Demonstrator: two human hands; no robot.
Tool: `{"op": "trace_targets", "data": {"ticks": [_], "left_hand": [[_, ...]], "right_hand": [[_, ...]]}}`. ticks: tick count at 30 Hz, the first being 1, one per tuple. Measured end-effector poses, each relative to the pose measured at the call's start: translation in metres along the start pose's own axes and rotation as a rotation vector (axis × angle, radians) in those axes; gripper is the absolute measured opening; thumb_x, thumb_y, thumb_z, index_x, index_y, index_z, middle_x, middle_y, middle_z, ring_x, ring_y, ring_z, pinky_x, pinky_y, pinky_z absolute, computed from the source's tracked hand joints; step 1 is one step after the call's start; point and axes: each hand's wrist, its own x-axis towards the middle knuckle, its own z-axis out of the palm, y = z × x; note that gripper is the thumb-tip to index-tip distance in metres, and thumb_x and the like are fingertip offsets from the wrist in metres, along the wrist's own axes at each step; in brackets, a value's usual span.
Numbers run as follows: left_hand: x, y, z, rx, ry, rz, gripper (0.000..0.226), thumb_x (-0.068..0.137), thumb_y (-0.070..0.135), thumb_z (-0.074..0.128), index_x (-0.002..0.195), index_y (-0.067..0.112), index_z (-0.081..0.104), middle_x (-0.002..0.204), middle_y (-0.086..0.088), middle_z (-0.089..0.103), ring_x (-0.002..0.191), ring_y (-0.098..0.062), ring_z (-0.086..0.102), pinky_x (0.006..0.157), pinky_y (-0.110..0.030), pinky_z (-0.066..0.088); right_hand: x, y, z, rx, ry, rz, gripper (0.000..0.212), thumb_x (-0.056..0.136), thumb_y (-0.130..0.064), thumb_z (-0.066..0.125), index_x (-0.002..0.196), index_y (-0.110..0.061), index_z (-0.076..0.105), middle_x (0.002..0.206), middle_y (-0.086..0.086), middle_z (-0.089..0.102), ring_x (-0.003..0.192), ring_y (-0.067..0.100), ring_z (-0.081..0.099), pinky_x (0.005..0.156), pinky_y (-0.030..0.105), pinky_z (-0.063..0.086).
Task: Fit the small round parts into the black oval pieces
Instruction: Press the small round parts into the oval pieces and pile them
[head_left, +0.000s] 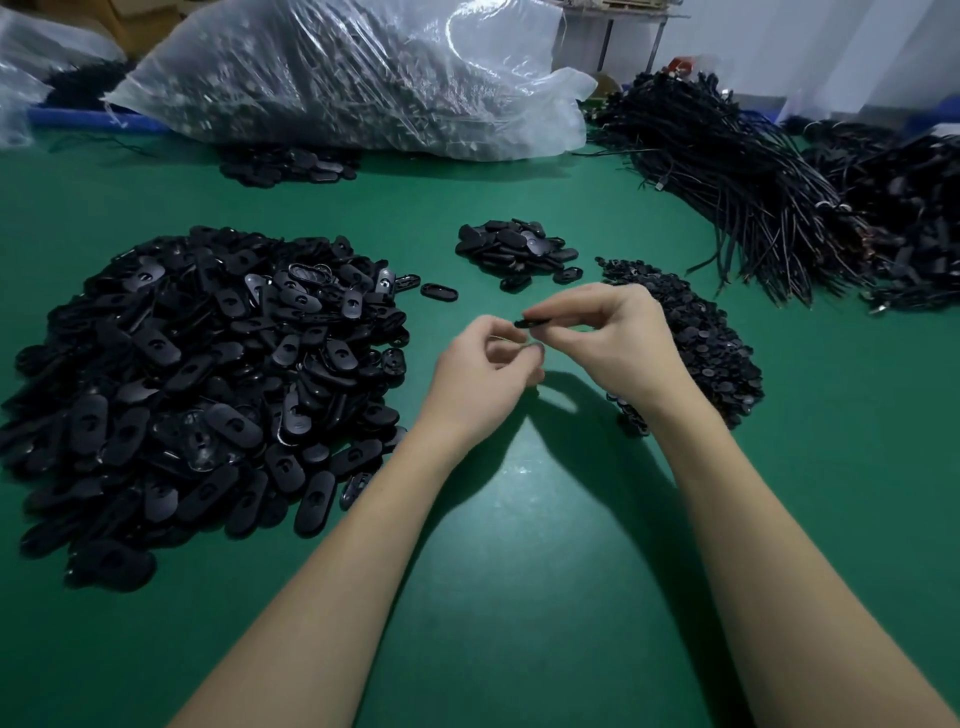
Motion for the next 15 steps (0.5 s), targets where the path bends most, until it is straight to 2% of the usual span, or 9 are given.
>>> {"op": "trace_targets", "data": {"ticks": [1, 3, 6, 10, 15], "left_hand": [[0.0036, -0.0069, -0.0008, -0.044, 0.018, -0.013, 0.014, 0.093, 0.014, 0.068, 0.105, 0.008, 0.064, 0.080, 0.008, 0.067, 0.067, 0.001, 0.064, 0.069, -0.014, 0.049], [0.0046, -0.0081, -0.0015, -0.100, 0.032, -0.010, 0.018, 0.091, 0.016, 0.072, 0.107, 0.010, 0.065, 0.083, 0.006, 0.071, 0.070, 0.002, 0.067, 0.066, -0.011, 0.050], [0.0084, -0.0143, -0.0017, -0.130, 0.035, 0.002, 0.016, 0.087, 0.024, 0.076, 0.101, 0.020, 0.069, 0.089, 0.002, 0.075, 0.081, -0.007, 0.072, 0.073, -0.018, 0.054], [0.0096, -0.0159, -0.0035, -0.170, 0.027, 0.007, 0.025, 0.079, 0.034, 0.076, 0.102, 0.026, 0.071, 0.095, 0.000, 0.077, 0.090, -0.015, 0.074, 0.083, -0.029, 0.058], [0.0075, -0.0146, -0.0039, -0.263, 0.018, 0.016, 0.020, 0.084, 0.024, 0.077, 0.102, 0.021, 0.072, 0.095, -0.004, 0.078, 0.090, -0.019, 0.075, 0.087, -0.031, 0.059]], "right_hand": [[-0.0026, 0.0018, -0.0006, -0.025, -0.004, -0.013, 0.017, 0.091, -0.001, 0.071, 0.103, -0.007, 0.081, 0.106, 0.014, 0.076, 0.103, 0.028, 0.070, 0.087, 0.024, 0.051], [-0.0058, 0.0050, -0.0014, -0.060, -0.043, -0.036, 0.020, 0.091, 0.003, 0.069, 0.105, -0.006, 0.080, 0.109, 0.016, 0.075, 0.106, 0.031, 0.069, 0.091, 0.028, 0.050], [-0.0082, 0.0055, -0.0019, -0.083, -0.071, -0.073, 0.023, 0.092, 0.004, 0.066, 0.108, -0.006, 0.080, 0.111, 0.017, 0.074, 0.107, 0.032, 0.068, 0.093, 0.031, 0.050], [-0.0105, 0.0075, -0.0003, -0.063, -0.053, -0.057, 0.020, 0.093, -0.001, 0.068, 0.108, -0.008, 0.080, 0.110, 0.015, 0.075, 0.105, 0.029, 0.068, 0.092, 0.031, 0.051], [-0.0107, 0.0085, 0.0034, 0.019, 0.078, 0.034, 0.012, 0.090, -0.006, 0.075, 0.099, -0.009, 0.082, 0.096, 0.006, 0.079, 0.097, 0.023, 0.073, 0.090, 0.032, 0.055]]}}
